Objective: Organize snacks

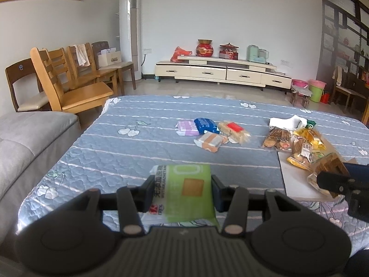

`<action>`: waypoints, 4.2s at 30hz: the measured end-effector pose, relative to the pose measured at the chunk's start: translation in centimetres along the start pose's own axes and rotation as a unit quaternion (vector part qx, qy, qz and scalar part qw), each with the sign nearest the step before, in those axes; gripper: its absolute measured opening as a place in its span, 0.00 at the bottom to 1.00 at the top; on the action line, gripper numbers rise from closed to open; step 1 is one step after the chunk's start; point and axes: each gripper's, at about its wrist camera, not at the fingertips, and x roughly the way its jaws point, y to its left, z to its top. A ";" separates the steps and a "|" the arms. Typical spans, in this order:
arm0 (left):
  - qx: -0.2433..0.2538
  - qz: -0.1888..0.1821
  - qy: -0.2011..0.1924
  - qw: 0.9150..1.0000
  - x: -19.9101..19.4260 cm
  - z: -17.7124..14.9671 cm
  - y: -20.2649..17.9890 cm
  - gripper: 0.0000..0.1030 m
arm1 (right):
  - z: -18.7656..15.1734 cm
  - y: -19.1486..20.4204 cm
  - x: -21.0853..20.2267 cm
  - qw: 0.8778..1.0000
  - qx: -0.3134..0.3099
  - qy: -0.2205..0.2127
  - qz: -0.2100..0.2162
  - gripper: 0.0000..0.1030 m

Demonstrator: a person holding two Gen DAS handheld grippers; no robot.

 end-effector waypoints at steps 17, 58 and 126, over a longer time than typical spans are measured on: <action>0.010 -0.017 0.003 1.000 -0.4 0.0 -1.3 0.47 | -0.3 -0.6 -1.0 1.000 -0.003 -0.011 -0.018 0.52; 0.051 -0.075 0.003 0.996 0.1 1.0 -7.0 0.47 | -0.8 -4.0 -2.8 0.997 0.028 -0.021 -0.069 0.52; 0.120 -0.171 0.014 0.978 8.2 5.0 -21.3 0.47 | 2.6 -13.8 6.1 0.988 0.114 0.000 -0.106 0.52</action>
